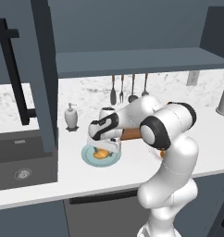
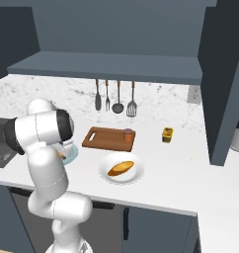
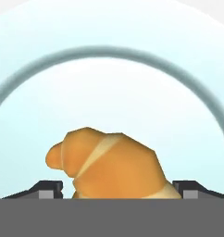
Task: From the different types of pastries on the counter, select a croissant and place it on the cutting board. Then retrieve a jar of jam from the cabinet and place it alongside the croissant on the cutting board.
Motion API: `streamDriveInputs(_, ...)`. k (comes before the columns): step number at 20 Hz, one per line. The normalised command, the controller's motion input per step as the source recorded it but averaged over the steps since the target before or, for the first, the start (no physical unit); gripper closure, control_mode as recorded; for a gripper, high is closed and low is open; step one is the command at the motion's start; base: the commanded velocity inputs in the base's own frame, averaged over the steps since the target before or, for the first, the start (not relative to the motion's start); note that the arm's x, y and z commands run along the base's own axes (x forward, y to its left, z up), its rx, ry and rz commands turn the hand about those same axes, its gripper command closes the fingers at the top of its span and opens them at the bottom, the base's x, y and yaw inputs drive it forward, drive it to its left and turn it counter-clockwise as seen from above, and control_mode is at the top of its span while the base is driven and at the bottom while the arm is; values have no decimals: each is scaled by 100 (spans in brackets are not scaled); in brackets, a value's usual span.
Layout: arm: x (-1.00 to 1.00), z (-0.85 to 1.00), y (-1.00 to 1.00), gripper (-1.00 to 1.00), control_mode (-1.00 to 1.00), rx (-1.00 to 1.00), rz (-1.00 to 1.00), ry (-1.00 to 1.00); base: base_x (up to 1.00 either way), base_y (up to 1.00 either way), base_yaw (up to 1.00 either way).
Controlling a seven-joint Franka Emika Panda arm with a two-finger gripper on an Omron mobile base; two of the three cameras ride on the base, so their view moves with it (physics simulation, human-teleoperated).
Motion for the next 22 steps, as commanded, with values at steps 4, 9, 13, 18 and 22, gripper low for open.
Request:
streamDriveInputs(4,7,-13,1,100,-100,0,-3,4,0,0,0)
streamDriveInputs(9,0,12,4,100,-100,0,-1,0,0,0,0)
streamDriveInputs(13,1,7,0,100,-100,-1,0,0,0,0,0)
streamDriveInputs(18,39,17,-15,100,-100,-3,0,0,0,0,0)
streamDriveInputs(22,59,13,-44,100,-100,-1,0,0,0,0,0)
